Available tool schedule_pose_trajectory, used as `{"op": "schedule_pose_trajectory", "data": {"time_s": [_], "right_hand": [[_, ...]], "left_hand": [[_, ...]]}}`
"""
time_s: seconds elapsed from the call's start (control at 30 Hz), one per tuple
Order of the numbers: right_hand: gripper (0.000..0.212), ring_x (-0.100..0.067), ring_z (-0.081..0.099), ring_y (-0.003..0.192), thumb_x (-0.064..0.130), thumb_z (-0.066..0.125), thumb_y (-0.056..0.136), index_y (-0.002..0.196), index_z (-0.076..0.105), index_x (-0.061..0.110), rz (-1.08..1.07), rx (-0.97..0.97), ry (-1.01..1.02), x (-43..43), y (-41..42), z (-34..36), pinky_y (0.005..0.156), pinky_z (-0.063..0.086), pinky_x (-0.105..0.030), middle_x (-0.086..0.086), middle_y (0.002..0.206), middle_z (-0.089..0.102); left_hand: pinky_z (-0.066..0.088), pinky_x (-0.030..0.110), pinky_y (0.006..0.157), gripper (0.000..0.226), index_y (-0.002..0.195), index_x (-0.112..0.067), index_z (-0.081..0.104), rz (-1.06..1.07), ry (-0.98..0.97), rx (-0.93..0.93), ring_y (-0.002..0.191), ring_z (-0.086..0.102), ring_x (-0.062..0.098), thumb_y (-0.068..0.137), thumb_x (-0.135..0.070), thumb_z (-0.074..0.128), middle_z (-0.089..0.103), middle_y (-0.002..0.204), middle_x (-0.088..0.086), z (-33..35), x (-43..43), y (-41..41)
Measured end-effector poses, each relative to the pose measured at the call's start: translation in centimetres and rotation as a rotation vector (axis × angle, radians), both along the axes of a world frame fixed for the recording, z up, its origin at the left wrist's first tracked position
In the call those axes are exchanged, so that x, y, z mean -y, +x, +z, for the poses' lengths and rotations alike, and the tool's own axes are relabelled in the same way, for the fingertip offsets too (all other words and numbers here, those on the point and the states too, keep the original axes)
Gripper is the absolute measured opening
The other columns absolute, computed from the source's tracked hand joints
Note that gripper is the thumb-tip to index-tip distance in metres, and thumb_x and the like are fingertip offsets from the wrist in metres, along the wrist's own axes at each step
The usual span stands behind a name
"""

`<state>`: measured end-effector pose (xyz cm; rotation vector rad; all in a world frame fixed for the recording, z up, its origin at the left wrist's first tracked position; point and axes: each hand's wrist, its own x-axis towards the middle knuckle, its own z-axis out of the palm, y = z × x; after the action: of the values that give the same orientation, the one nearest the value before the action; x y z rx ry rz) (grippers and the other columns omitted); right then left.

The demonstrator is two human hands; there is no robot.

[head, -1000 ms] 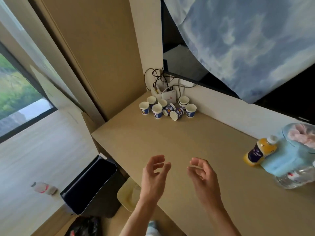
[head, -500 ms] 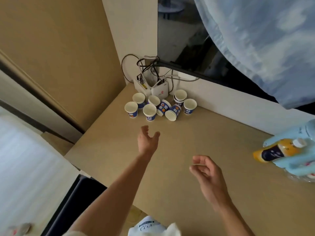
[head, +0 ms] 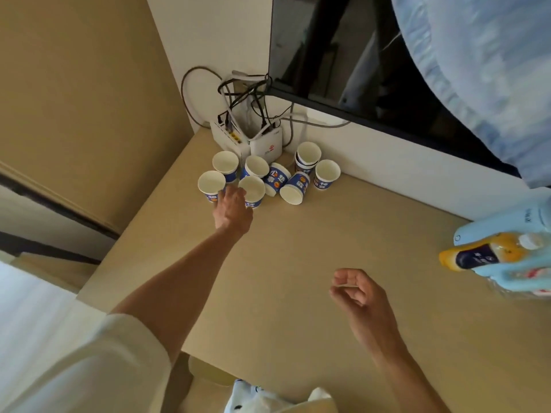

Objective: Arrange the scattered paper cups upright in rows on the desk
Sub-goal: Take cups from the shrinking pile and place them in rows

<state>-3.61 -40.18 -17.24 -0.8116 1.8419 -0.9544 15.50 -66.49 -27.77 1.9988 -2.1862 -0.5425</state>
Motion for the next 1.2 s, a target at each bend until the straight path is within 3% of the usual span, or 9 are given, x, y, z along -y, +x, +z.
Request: {"op": "schedule_pose_trajectory", "data": {"time_s": [0.3, 0.43, 0.57, 0.7, 0.77, 0.87, 1.0, 1.1, 1.2], "right_hand": [[0.022, -0.013, 0.07, 0.093, 0.011, 0.074, 0.09, 0.105, 0.066, 0.024, 0.053, 0.029, 0.024, 1.1, 0.7, 0.1, 0.081, 0.051, -0.021, 0.002, 0.099, 0.073], [0.024, -0.011, 0.069, 0.093, 0.015, 0.075, 0.09, 0.108, 0.065, 0.027, 0.078, -0.02, 0.013, 1.7, 1.6, 0.2, 0.085, 0.055, -0.028, 0.005, 0.101, 0.072], [0.046, -0.005, 0.063, 0.108, 0.024, 0.08, 0.086, 0.125, 0.057, 0.03, 0.098, -0.081, -0.027, 2.3, 2.1, 0.4, 0.09, 0.054, -0.027, 0.012, 0.117, 0.065], [0.079, 0.004, 0.056, 0.122, 0.046, 0.084, 0.07, 0.14, 0.048, 0.032, 0.074, 0.045, -0.068, 3.1, 2.6, 0.9, 0.097, 0.05, -0.025, 0.014, 0.133, 0.058], [0.083, 0.007, 0.059, 0.118, 0.041, 0.083, 0.068, 0.142, 0.047, 0.031, 0.056, 0.134, -0.089, 3.5, 2.7, 1.5, 0.089, 0.053, -0.017, 0.013, 0.132, 0.06], [0.076, -0.002, 0.065, 0.113, 0.034, 0.082, 0.068, 0.138, 0.05, 0.031, 0.013, 0.184, -0.115, 3.3, 2.6, 2.3, 0.086, 0.053, -0.018, 0.018, 0.12, 0.068], [0.062, 0.0, 0.069, 0.101, 0.027, 0.085, 0.075, 0.129, 0.055, 0.032, -0.078, 0.167, -0.15, 2.2, 1.9, 3.3, 0.079, 0.052, -0.014, 0.035, 0.104, 0.068], [0.057, -0.001, 0.071, 0.096, 0.021, 0.087, 0.072, 0.122, 0.06, 0.028, -0.174, 0.228, -0.211, 1.1, 1.1, 3.8, 0.076, 0.053, -0.014, 0.017, 0.105, 0.074], [0.054, -0.007, 0.072, 0.098, 0.027, 0.082, 0.069, 0.12, 0.064, 0.025, -0.216, 0.216, -0.25, -0.6, 0.1, 4.5, 0.075, 0.054, -0.017, 0.008, 0.109, 0.075]], "left_hand": [[0.041, 0.039, 0.102, 0.048, 0.12, -0.02, 0.069, -0.131, -0.095, -0.043, 0.121, 0.054, 0.024, 0.079, -0.043, 0.083, 0.064, 0.126, 0.0, 0.1, -0.9, 2.7], [0.044, 0.037, 0.093, 0.057, 0.108, -0.021, 0.07, -0.215, -0.08, -0.138, 0.111, 0.059, 0.021, 0.068, -0.06, 0.084, 0.066, 0.113, -0.004, 1.6, -3.2, 3.5], [0.044, 0.034, 0.081, 0.072, 0.095, -0.023, 0.067, -0.352, -0.114, -0.209, 0.094, 0.06, 0.018, 0.057, -0.084, 0.063, 0.067, 0.102, -0.007, 4.8, -6.8, 3.0], [0.041, 0.033, 0.076, 0.065, 0.089, -0.023, 0.064, -0.525, -0.172, -0.288, 0.087, 0.059, 0.016, 0.06, -0.08, 0.071, 0.064, 0.096, -0.009, 8.1, -10.4, 1.5], [0.042, 0.032, 0.077, 0.062, 0.088, -0.022, 0.063, -0.586, -0.19, -0.336, 0.084, 0.059, 0.015, 0.059, -0.076, 0.072, 0.063, 0.094, -0.009, 9.5, -11.7, 0.4], [0.048, 0.035, 0.078, 0.06, 0.101, -0.022, 0.066, -0.63, -0.167, -0.436, 0.084, 0.062, 0.015, 0.058, -0.061, 0.079, 0.062, 0.099, -0.008, 10.8, -13.2, -1.4], [0.058, 0.039, 0.075, 0.082, 0.138, -0.019, 0.056, -0.671, -0.088, -0.635, 0.086, 0.064, 0.014, 0.065, -0.041, 0.084, 0.057, 0.112, -0.003, 11.5, -14.9, -3.8], [0.056, 0.025, 0.085, 0.097, 0.149, -0.018, 0.04, -0.651, -0.005, -0.728, 0.099, 0.063, 0.009, 0.068, -0.048, 0.082, 0.058, 0.123, -0.004, 11.8, -16.2, -5.0], [0.056, 0.022, 0.086, 0.098, 0.147, -0.019, 0.042, -0.584, 0.081, -0.767, 0.102, 0.066, 0.006, 0.066, -0.058, 0.083, 0.064, 0.122, -0.007, 11.7, -17.7, -6.3]]}}
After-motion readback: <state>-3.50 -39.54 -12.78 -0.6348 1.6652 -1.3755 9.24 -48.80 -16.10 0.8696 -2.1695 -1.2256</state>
